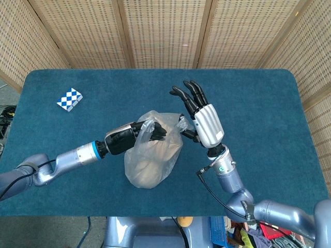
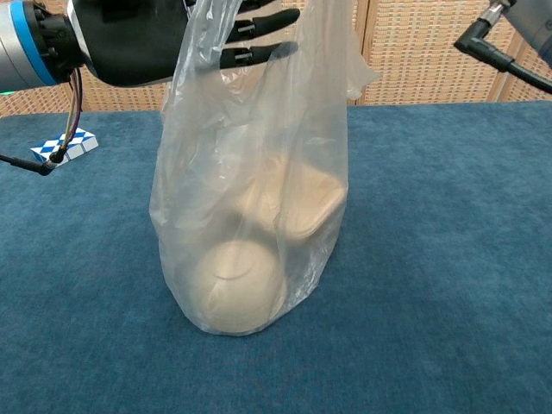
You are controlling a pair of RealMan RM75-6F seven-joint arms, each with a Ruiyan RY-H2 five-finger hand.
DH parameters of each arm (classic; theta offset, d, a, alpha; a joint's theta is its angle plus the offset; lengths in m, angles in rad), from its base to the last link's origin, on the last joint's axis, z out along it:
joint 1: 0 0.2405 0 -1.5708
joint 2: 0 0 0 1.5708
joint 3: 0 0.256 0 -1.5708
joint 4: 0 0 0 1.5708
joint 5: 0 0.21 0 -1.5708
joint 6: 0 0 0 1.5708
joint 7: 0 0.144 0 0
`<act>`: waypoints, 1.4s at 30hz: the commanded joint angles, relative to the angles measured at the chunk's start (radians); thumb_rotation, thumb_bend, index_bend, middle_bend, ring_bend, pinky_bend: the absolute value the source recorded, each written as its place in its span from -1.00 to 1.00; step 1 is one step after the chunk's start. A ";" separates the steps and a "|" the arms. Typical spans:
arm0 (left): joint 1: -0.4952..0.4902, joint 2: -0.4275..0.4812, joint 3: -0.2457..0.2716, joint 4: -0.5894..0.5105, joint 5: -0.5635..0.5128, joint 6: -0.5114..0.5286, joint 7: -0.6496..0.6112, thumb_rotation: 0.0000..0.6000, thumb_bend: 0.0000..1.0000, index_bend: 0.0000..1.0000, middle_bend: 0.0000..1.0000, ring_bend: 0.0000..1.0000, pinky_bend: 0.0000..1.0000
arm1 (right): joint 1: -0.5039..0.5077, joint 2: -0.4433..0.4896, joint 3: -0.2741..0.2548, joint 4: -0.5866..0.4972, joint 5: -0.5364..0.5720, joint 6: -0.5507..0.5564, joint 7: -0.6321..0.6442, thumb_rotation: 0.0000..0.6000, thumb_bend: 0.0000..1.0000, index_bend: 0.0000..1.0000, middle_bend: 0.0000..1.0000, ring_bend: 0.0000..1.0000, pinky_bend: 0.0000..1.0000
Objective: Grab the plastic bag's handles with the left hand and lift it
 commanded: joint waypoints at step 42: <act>0.121 -0.059 -0.123 -0.001 -0.053 0.008 -0.010 0.22 -0.60 -0.37 -0.40 -0.46 -0.61 | -0.011 0.008 -0.011 0.003 -0.008 -0.002 0.005 1.00 0.67 -1.00 -0.50 -0.93 -0.98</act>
